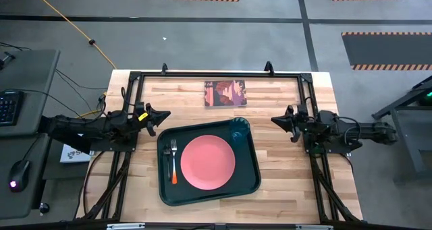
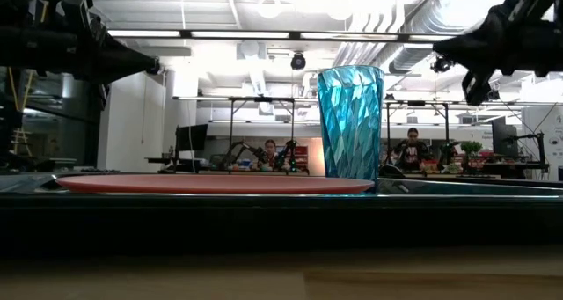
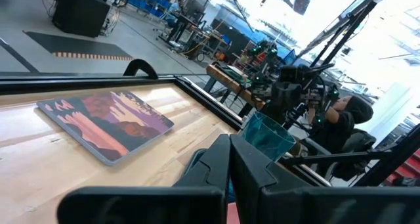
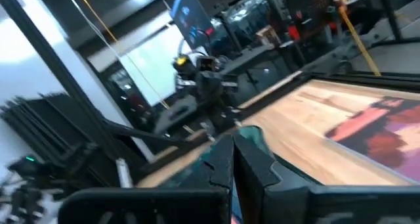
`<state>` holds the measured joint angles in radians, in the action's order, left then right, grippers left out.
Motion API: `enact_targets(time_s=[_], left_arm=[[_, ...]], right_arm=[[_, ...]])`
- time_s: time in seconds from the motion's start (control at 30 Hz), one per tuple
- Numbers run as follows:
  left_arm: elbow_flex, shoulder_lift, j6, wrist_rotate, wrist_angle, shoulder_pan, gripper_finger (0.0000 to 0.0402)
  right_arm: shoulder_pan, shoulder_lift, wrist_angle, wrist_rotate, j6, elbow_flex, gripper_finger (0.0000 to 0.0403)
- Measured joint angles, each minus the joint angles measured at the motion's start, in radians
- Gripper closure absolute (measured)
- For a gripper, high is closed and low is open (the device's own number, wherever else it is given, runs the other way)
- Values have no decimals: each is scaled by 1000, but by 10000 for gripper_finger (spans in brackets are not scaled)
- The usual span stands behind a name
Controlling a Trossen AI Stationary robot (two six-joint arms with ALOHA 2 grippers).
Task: Pick and place plate/cup/fork/spoon on tray
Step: Return to Home Position
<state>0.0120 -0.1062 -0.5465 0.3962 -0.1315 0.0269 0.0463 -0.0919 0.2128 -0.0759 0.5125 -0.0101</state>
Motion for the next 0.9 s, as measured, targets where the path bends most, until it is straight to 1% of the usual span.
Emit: enact_targets(time_s=[0.1, 0.17, 0.23, 0.27, 0.5, 0.9], left_arm=[[0, 0, 0, 0, 0, 0, 401], [0, 0, 0, 0, 0, 0, 401], [0, 0, 0, 0, 0, 0, 401], [0, 0, 0, -1, 0, 0, 401], [1, 0, 0, -2, 0, 0, 401], [1, 0, 0, -1, 0, 0, 401]], right_arm=[[0, 32, -79, -41, -68, 0, 403], [0, 44, -115, -86, -106, 0, 403], [0, 47, -162, -129, -110, 0, 403], [0, 43, -167, -133, -112, 0, 403], [0, 8, -171, -108, -64, 0, 403], [0, 7, -171, -108, -68, 0, 403]])
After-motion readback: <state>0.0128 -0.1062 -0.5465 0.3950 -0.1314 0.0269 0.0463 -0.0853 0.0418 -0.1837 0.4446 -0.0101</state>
